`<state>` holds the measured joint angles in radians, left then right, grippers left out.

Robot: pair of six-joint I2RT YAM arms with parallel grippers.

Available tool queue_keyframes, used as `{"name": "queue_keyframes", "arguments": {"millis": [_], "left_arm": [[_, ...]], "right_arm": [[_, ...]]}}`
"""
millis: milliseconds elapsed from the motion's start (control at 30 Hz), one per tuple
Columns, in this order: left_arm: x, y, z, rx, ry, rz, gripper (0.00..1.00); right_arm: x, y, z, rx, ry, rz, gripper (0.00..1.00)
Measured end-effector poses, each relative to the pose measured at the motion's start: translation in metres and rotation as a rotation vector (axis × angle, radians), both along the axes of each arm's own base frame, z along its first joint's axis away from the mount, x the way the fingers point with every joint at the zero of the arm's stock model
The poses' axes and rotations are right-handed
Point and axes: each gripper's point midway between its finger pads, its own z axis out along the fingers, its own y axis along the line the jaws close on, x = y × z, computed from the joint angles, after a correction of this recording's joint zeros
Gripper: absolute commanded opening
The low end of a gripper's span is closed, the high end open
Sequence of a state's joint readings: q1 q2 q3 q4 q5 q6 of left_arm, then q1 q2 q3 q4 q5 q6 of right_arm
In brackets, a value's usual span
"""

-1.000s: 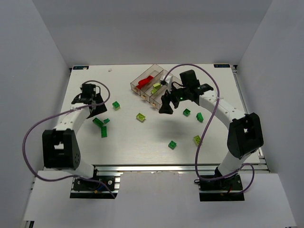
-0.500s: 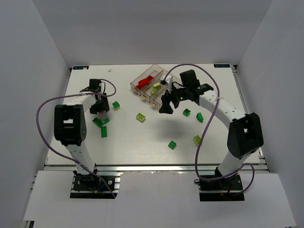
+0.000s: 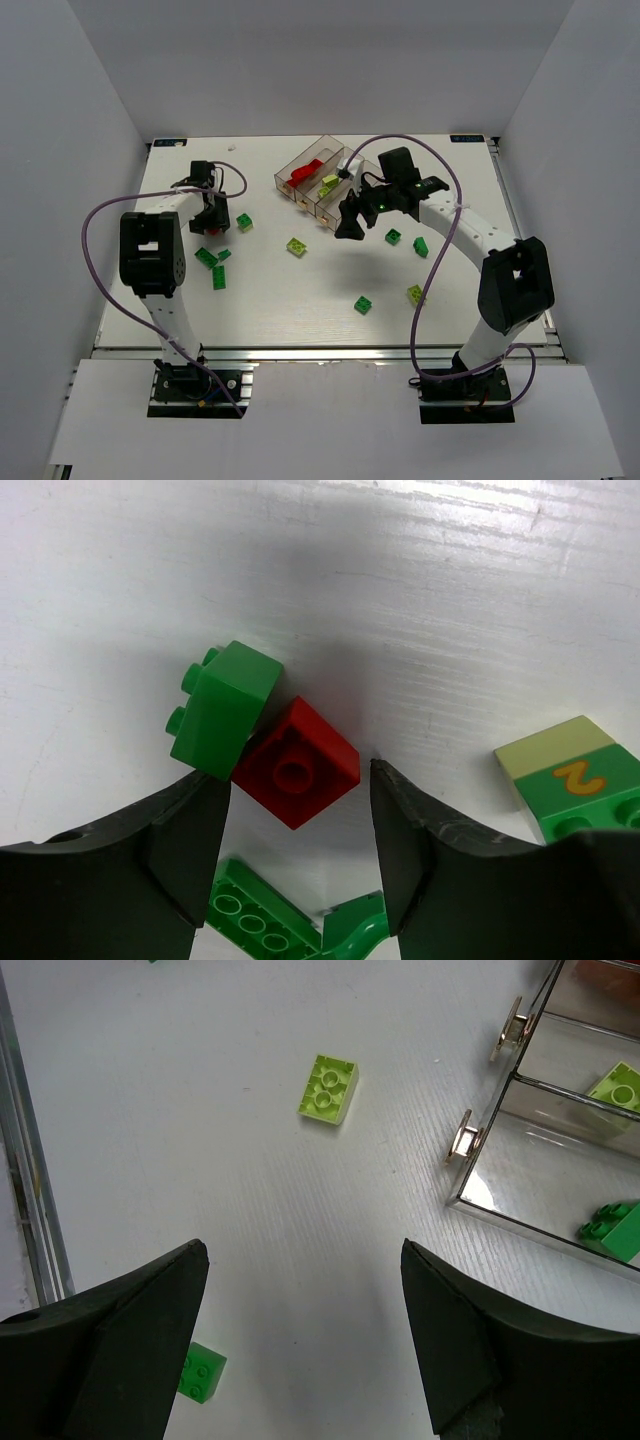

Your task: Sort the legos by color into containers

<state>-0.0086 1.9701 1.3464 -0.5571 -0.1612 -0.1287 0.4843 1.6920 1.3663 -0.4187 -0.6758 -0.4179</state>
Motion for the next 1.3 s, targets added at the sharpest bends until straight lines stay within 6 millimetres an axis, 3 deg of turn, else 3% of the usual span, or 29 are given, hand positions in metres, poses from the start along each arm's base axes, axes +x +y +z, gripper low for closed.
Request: {"name": "queue_keyframes", "arguments": {"millis": [267, 433, 633, 900, 1300], "left_arm": [[0.007, 0.002, 0.000, 0.008, -0.014, 0.018, 0.73], [0.022, 0.001, 0.001, -0.002, -0.034, 0.030, 0.72], [0.028, 0.003, 0.000, -0.023, -0.042, 0.034, 0.65], [0.025, 0.006, -0.002, -0.059, -0.053, 0.038, 0.61], [0.002, 0.000, -0.003, -0.080, -0.049, -0.012, 0.61]], "right_arm": [[0.001, 0.000, -0.004, -0.005, 0.009, 0.000, 0.83], [0.001, 0.000, -0.005, -0.005, 0.009, 0.000, 0.83], [0.001, 0.000, -0.005, -0.005, 0.009, 0.000, 0.83], [0.001, 0.000, -0.004, -0.005, 0.009, 0.000, 0.83], [0.001, 0.000, -0.004, -0.004, 0.013, -0.003, 0.83]]}}
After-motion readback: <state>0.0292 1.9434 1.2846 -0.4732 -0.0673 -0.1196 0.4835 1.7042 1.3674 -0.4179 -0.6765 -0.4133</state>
